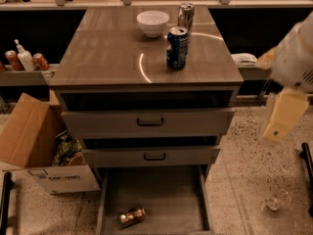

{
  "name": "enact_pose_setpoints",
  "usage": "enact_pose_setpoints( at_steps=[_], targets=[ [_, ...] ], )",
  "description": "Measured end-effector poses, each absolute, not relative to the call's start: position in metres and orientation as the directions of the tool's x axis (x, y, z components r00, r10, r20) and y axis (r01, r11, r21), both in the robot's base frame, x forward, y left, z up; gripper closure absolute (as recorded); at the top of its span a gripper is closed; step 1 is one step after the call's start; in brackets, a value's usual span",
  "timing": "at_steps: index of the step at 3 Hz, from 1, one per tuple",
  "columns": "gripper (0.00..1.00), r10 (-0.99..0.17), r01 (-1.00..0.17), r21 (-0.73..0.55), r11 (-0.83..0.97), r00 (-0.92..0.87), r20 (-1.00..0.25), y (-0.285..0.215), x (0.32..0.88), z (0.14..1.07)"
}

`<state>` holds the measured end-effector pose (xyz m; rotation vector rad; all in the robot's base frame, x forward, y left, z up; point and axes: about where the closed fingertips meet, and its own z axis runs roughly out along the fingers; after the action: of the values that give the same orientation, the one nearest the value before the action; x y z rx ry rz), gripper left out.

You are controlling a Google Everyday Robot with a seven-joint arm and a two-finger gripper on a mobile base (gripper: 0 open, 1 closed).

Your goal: Pick orange can from bottom drawer and place on counter

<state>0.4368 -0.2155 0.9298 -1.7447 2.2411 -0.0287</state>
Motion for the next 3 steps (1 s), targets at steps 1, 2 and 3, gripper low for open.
enact_pose_setpoints(
  at_steps=[1, 2, 3],
  targets=[
    [0.00, -0.930, -0.964, -0.107, 0.245, -0.203, -0.305, -0.212, 0.428, 0.806],
    [0.00, -0.930, -0.964, -0.107, 0.245, -0.203, -0.305, -0.212, 0.428, 0.806],
    [0.00, -0.941, -0.982, -0.103, 0.159, -0.119, -0.318, -0.202, 0.431, 0.778]
  ],
)
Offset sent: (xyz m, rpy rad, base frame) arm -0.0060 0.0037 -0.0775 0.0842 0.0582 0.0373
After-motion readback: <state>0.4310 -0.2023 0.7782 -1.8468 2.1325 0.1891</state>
